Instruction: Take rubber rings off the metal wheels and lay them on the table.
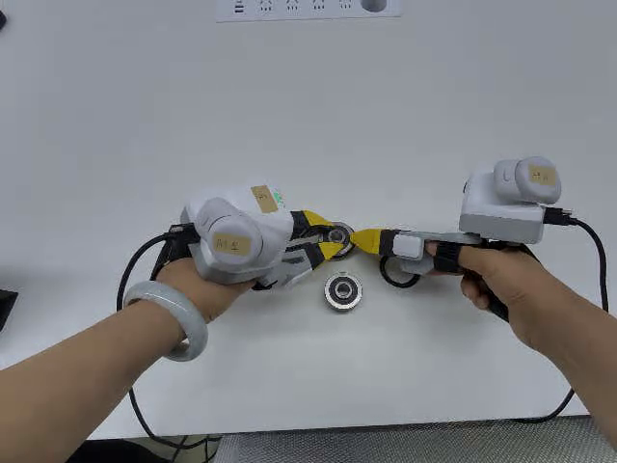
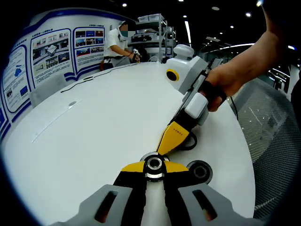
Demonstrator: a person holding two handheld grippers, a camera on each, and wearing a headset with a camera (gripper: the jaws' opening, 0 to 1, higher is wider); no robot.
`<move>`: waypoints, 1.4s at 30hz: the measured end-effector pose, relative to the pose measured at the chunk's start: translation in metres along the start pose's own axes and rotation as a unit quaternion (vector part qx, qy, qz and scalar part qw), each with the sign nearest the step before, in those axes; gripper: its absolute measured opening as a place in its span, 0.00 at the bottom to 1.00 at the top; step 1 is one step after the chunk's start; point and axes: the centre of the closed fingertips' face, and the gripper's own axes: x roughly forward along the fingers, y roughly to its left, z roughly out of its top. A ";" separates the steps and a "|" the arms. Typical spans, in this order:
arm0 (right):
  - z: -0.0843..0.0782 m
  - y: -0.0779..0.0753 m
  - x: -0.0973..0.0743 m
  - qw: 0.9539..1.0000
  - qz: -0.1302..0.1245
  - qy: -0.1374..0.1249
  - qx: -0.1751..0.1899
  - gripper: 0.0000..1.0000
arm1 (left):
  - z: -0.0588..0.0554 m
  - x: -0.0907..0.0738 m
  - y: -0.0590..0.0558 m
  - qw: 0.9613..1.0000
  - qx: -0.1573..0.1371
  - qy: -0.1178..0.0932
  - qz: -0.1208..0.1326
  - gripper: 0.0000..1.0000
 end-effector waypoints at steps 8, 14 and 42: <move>0.002 0.000 -0.002 1.000 -0.001 0.002 -0.002 0.03 | 0.000 0.000 0.000 1.000 0.000 0.000 -0.001 0.13; 0.002 -0.001 -0.002 1.000 -0.002 0.005 -0.010 0.02 | 0.000 0.000 0.000 1.000 0.001 0.000 -0.001 0.13; 0.012 0.036 0.004 0.998 0.057 -0.017 0.011 0.02 | 0.000 0.000 0.000 1.000 0.004 0.001 -0.003 0.13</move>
